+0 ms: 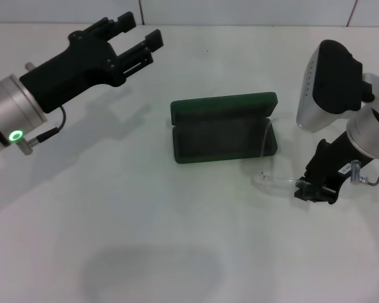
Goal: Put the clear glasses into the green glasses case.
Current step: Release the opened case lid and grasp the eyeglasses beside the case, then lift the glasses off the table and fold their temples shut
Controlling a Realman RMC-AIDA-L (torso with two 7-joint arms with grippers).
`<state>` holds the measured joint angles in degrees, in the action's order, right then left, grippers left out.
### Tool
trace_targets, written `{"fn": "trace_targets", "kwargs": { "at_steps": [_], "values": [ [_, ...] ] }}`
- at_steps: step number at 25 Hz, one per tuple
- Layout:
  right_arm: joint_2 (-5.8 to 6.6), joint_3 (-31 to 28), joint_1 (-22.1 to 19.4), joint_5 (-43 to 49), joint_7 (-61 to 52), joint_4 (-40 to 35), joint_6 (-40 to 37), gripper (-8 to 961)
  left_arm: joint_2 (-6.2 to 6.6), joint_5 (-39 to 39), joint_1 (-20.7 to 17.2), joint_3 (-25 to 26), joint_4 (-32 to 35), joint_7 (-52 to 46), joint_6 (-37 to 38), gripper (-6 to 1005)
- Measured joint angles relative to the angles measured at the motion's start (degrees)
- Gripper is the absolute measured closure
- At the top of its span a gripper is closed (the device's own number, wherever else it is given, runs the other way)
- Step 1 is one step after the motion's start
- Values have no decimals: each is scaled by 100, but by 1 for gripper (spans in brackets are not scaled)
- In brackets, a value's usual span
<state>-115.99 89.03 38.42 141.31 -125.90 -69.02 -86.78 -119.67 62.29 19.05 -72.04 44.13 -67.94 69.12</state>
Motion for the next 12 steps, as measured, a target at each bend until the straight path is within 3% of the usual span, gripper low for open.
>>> {"fn": "trace_targets", "kwargs": {
  "at_steps": [5, 12],
  "values": [
    [20, 6, 6, 3, -3, -109, -107, 809, 13, -120, -32, 162, -182, 9, 132, 331],
    [32, -236, -206, -44, 48, -715, -138, 828, 39, -86, -36, 616, -504, 114, 595, 332]
  ]
}}
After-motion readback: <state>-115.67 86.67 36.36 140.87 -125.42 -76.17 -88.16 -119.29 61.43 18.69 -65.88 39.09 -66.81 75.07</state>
